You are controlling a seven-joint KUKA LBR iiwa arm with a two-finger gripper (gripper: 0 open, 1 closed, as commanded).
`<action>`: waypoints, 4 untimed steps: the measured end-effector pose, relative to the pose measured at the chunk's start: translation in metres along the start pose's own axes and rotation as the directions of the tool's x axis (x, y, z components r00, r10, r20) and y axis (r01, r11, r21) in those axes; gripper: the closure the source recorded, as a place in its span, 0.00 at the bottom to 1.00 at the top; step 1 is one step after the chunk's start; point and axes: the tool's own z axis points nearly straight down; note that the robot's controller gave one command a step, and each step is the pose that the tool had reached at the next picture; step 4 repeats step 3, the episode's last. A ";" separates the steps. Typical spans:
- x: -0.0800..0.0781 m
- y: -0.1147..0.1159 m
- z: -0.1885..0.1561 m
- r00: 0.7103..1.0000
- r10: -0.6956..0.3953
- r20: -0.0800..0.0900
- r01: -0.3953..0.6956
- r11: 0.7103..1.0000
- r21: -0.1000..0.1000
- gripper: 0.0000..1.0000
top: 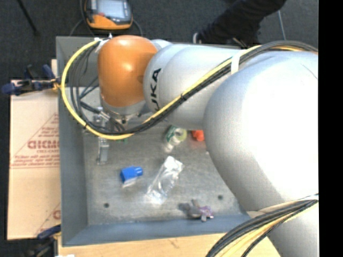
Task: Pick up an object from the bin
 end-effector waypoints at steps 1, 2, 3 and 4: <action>0.069 -0.076 0.060 0.952 -0.307 0.007 0.307 0.952 0.001 0.00; 0.069 -0.076 0.059 0.952 -0.306 0.008 0.306 0.952 0.000 1.00; 0.090 -0.080 -0.073 0.937 -0.350 0.015 0.350 0.937 0.005 1.00; 0.090 -0.080 -0.073 0.937 -0.350 0.015 0.350 0.937 0.005 1.00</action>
Offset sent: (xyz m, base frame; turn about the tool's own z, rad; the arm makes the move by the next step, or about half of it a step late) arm -0.0705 -0.0761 -0.0599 -0.3165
